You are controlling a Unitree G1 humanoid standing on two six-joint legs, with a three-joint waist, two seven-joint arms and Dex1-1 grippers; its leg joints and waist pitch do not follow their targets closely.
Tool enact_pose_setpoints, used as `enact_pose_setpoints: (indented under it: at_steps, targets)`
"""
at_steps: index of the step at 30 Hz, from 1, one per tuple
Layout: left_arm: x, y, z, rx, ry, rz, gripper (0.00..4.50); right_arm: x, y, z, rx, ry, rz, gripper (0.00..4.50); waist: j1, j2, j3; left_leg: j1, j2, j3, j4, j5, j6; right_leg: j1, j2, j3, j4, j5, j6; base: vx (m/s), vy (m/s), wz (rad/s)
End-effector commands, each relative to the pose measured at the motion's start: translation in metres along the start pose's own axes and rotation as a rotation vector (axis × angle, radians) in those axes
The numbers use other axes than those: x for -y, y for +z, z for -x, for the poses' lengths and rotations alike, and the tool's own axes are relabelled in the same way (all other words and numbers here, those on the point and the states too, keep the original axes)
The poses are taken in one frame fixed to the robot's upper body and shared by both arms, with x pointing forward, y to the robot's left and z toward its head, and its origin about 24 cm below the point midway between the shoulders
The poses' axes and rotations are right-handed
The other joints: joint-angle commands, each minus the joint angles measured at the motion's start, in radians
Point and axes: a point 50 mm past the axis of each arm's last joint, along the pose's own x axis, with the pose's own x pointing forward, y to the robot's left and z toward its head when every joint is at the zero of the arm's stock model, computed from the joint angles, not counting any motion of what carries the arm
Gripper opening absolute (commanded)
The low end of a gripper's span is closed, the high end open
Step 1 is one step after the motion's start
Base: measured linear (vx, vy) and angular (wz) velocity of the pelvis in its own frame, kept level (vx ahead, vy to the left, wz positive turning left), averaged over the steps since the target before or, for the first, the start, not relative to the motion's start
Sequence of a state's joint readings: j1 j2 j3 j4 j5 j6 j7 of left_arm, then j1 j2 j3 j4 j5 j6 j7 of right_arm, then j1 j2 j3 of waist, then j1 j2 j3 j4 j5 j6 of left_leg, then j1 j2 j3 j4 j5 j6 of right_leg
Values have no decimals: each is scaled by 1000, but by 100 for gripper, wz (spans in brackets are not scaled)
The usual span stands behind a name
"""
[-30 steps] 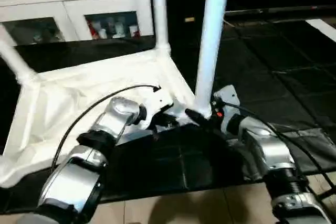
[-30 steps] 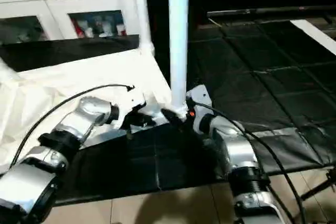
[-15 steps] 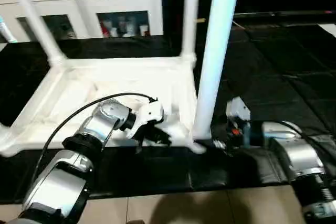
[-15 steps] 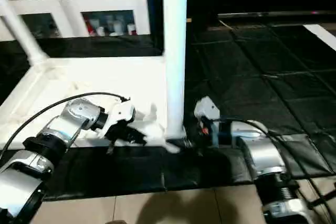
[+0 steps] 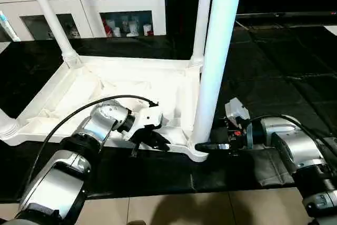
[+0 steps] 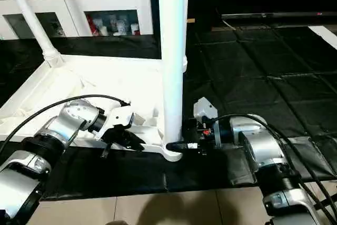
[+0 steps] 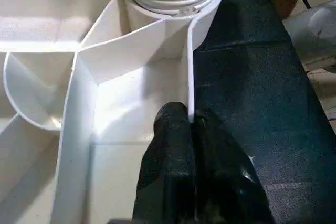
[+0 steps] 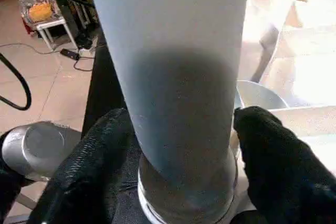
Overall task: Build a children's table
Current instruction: Rotate leg to tighten
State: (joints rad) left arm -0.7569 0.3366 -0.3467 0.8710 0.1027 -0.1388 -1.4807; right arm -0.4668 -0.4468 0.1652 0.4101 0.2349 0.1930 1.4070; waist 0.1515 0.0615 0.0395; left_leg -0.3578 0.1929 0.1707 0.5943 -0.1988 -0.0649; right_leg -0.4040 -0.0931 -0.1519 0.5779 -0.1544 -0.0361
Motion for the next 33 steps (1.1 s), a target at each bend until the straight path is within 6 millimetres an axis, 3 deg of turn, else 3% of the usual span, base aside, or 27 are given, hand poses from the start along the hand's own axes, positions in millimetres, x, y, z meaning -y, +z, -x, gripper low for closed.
enact_pose_setpoints:
  at_steps: [1, 13, 20, 22, 26, 29, 32, 33]
  targets:
    - [-1, 7, -2, -32, -43, -47, 0, 0, 3, -1, 4, 24, 4, 302, -5, -21, -72, 1, 47, -10, -59, -109, 106, 64, -75, 65, -64, -286, -131, 0, 0, 0]
    - [-8, 8, -4, -7, 29, -9, 0, -2, -1, -3, 9, 38, -14, 210, 1, -20, -72, 5, 45, -7, -58, -116, 102, 62, -75, 65, -68, -306, -127, 0, 0, 0]
    - [-18, 15, -9, 57, 142, 85, 0, -5, -5, -15, 93, -59, -67, 199, 2, -19, -67, 7, 46, -8, -61, -137, 90, 60, -76, 64, -77, -363, -113, 0, 0, 0]
    - [-20, 17, -11, 64, 174, 100, 0, -5, -7, -20, 102, -100, -75, 198, -3, -22, -67, 6, 43, -10, -63, -145, 79, 63, -75, 60, -80, -384, -100, 0, 0, 0]
    - [-28, 25, -20, 81, 256, 142, 0, 3, -11, -33, 94, -275, -116, 198, -22, -20, -63, 6, 38, -10, -65, -162, 60, 62, -74, 58, -88, -424, -80, 0, 0, 0]
    - [-41, 44, -32, 129, 407, 231, 0, 16, -3, -58, 120, -470, -176, 197, -41, -20, -62, 6, 32, -13, -66, -170, 42, 64, -74, 53, -92, -440, -76, 0, 0, 0]
    - [-50, 56, -37, 163, 520, 277, 0, 24, 5, -75, 106, -578, -198, 196, -62, -20, -63, 5, 25, -12, -63, -161, 41, 64, -70, 51, -95, -437, -77, 0, 0, 0]
    - [-54, 63, -39, 174, 568, 284, 0, 27, 11, -83, 112, -618, -209, 196, -65, -24, -66, 2, 25, -12, -62, -146, 53, 67, -71, 53, -91, -413, -80, 0, 0, 0]
